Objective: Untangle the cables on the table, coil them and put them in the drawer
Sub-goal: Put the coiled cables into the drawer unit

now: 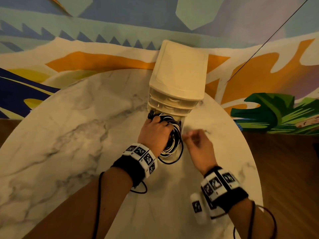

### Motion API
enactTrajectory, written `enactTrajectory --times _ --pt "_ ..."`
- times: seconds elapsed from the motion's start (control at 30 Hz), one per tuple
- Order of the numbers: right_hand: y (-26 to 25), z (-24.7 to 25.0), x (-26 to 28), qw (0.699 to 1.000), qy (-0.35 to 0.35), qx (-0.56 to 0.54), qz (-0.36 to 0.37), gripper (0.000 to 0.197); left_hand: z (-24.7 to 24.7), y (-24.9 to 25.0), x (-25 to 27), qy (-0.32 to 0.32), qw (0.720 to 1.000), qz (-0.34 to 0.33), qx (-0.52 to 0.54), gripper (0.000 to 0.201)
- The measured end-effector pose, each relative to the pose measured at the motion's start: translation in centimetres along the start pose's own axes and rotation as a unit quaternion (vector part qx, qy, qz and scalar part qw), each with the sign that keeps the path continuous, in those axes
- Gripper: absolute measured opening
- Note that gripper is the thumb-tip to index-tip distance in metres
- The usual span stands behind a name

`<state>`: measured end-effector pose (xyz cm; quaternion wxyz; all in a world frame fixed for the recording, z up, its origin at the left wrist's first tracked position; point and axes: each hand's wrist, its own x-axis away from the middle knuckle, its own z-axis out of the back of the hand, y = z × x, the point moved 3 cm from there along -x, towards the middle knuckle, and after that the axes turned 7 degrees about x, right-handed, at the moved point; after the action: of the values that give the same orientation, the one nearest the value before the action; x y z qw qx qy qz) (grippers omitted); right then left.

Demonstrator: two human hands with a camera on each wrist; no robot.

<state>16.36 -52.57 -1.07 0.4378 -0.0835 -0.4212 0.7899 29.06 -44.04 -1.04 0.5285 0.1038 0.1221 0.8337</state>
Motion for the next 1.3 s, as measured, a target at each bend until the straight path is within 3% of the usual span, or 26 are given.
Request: enactTrajectory --times 0.1,0.2,0.37,0.5,0.63,0.8,1.0,1.13,1.23,1.3 --pt "1.5 -1.4 1.6 0.994 -0.097 0.034 -0.031 0.023 -0.2 -0.1 0.2 0.008 1.0 0.004 -0.001 0.026" --pt "1.5 -1.1 0.9 0.995 -0.082 0.057 -0.005 0.024 -0.2 -0.2 0.3 0.014 1.0 0.007 0.001 0.027" --pt "-0.5 0.7 -0.5 0.993 0.036 0.084 0.072 0.013 0.0 -0.5 0.4 0.034 0.999 0.006 0.027 0.028" --pt "-2.5 0.0 -2.1 0.975 0.004 0.175 0.138 0.005 0.0 -0.8 1.1 0.039 0.998 -0.022 0.05 0.028" --pt "-2.9 -1.5 -2.9 0.935 -0.092 0.286 0.189 0.005 -0.3 -1.4 1.9 0.065 0.992 -0.038 0.104 0.037" --pt "-3.9 -2.6 -4.2 0.916 -0.073 0.328 0.221 0.011 -0.5 -1.3 2.0 0.088 0.988 -0.02 0.123 0.043" --pt "-3.5 -3.1 -4.3 0.95 -0.022 0.257 0.177 0.01 -0.8 -1.8 3.0 0.17 0.982 0.034 0.072 0.032" --pt "-3.1 -3.0 -4.0 0.948 0.01 0.251 0.195 0.006 -1.2 -2.3 3.2 0.151 0.982 0.06 0.099 0.041" --pt "-2.4 -2.7 -2.6 0.945 0.059 0.251 0.203 0.027 -1.3 -2.6 2.8 0.116 0.978 0.067 0.161 0.046" --pt "-1.7 -2.7 -1.2 0.955 0.053 0.226 0.185 0.045 -1.0 -2.7 2.6 0.107 0.979 0.058 0.165 0.045"
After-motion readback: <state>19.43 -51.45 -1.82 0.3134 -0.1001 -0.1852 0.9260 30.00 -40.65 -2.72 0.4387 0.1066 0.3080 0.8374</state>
